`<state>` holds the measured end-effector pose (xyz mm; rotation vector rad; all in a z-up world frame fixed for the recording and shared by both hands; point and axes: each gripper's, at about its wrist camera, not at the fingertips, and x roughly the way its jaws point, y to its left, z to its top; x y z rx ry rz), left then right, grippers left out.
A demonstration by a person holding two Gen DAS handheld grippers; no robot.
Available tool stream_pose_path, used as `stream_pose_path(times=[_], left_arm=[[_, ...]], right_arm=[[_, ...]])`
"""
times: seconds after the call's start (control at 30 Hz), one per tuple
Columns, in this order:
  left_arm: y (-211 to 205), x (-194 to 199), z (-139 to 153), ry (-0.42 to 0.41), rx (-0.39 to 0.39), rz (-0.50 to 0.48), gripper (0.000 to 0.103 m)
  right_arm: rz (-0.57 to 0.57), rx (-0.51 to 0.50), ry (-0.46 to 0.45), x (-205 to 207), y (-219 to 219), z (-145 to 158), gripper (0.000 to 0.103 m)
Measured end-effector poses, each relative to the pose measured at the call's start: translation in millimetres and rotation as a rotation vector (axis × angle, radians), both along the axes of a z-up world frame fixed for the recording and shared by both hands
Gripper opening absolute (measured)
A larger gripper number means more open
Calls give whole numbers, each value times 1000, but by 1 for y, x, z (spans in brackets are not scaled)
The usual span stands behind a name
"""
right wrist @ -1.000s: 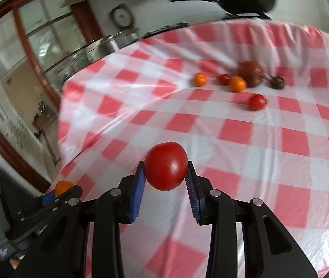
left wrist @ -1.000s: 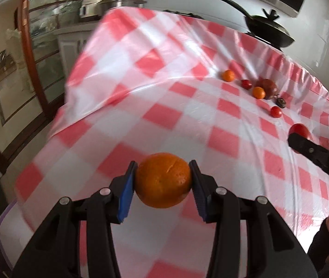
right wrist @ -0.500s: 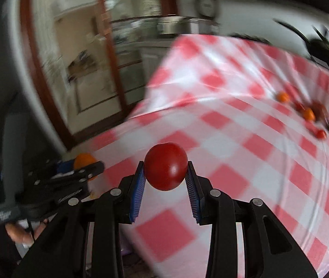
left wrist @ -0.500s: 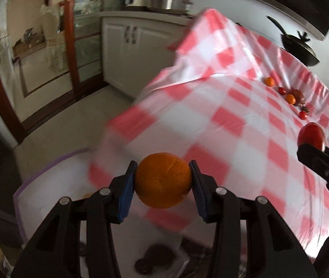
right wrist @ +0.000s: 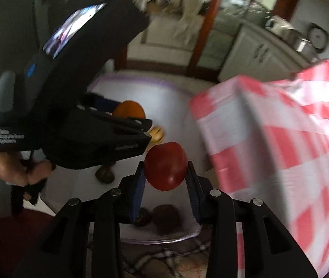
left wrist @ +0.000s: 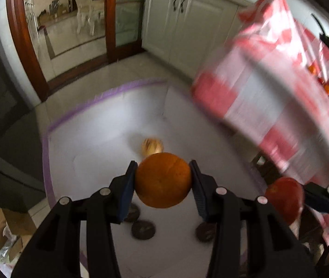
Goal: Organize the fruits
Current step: 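Carry the orange and tomato in both tools over the white bin, then open both tools to drop the orange and tomato into the bin, then move both tools back over the tablecloth toward the remaining fruits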
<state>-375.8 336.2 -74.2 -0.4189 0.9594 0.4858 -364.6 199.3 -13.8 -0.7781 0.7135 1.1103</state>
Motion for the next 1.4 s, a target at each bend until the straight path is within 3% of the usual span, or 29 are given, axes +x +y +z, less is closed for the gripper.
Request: stream_pose_path(times=[0.27, 0.33, 0.43, 0.6, 0.67, 0.77, 0.83, 0.9, 1.1, 1.27, 1.4], left_arm=[[16, -11, -62, 157, -52, 25, 46], [20, -8, -67, 172, -92, 33, 46], [22, -4, -71, 218, -81, 30, 46], [30, -8, -83, 265, -132, 62, 46], [31, -9, -83, 263, -139, 76, 49], [31, -10, -81, 255, -138, 83, 62], [29, -10, -78, 253, -126, 86, 71], [27, -9, -76, 254, -111, 92, 79], [20, -4, -67, 287, -63, 88, 88], [16, -1, -61, 315, 6, 99, 88], [15, 4, -30, 261, 99, 139, 88]], right_arm=[[63, -185, 61, -5, 27, -72, 35], [68, -212, 75, -2, 31, -82, 35], [65, -244, 104, 2, 35, -94, 35], [50, -271, 141, 9, 36, -105, 36], [44, -267, 147, 10, 36, -105, 36], [36, -265, 152, 5, 33, -105, 39], [27, -249, 158, 8, 32, -100, 57], [19, -225, 168, 10, 30, -94, 65], [-6, -167, 191, 18, 20, -78, 74], [-10, -106, 198, 19, 10, -59, 77], [-22, -32, 183, 23, -3, -32, 80]])
